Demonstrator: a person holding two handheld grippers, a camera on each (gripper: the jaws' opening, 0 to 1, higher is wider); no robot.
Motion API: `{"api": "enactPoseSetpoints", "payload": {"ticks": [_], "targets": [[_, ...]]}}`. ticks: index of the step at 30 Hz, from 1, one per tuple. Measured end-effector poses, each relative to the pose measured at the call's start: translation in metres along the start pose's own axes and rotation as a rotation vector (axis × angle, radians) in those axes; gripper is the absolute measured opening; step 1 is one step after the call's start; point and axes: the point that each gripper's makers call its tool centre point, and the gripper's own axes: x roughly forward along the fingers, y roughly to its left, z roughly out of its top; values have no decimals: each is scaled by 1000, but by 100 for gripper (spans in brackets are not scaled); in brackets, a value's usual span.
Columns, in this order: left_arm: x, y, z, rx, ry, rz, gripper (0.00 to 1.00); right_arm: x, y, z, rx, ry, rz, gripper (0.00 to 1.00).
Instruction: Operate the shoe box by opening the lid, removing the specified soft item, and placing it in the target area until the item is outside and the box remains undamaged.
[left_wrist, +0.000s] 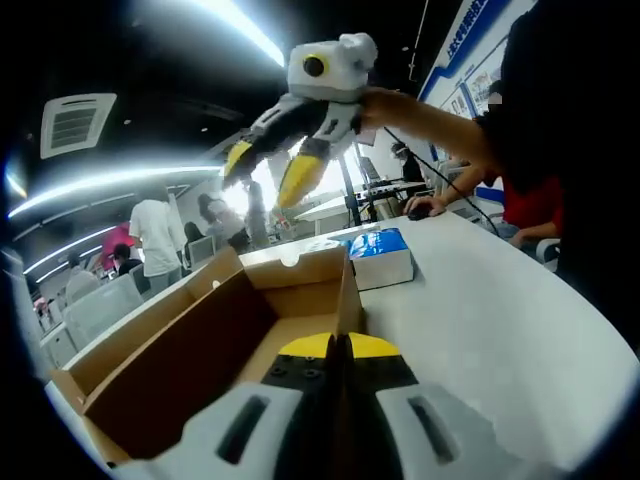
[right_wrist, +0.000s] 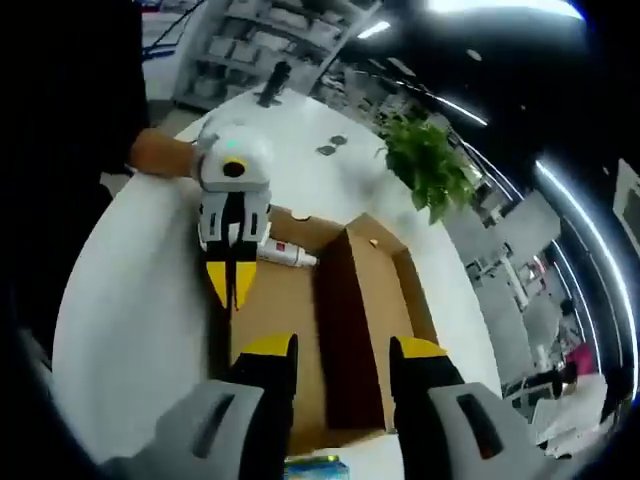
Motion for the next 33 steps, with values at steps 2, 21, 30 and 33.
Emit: {"api": "enactPoseSetpoints", "payload": {"ticks": [2, 21, 30, 33], "targets": [[0, 0, -1, 0, 0, 0, 4, 18, 1, 1, -101, 25, 53, 37], [1, -1, 1, -1, -1, -1, 4, 139, 29, 56, -300, -1, 366, 38], [1, 0, 2, 0, -2, -1, 4, 176, 44, 46, -301, 31, 469, 38], [1, 1, 1, -1, -2, -1, 4, 184, 49, 47, -316, 32, 492, 38]]}}
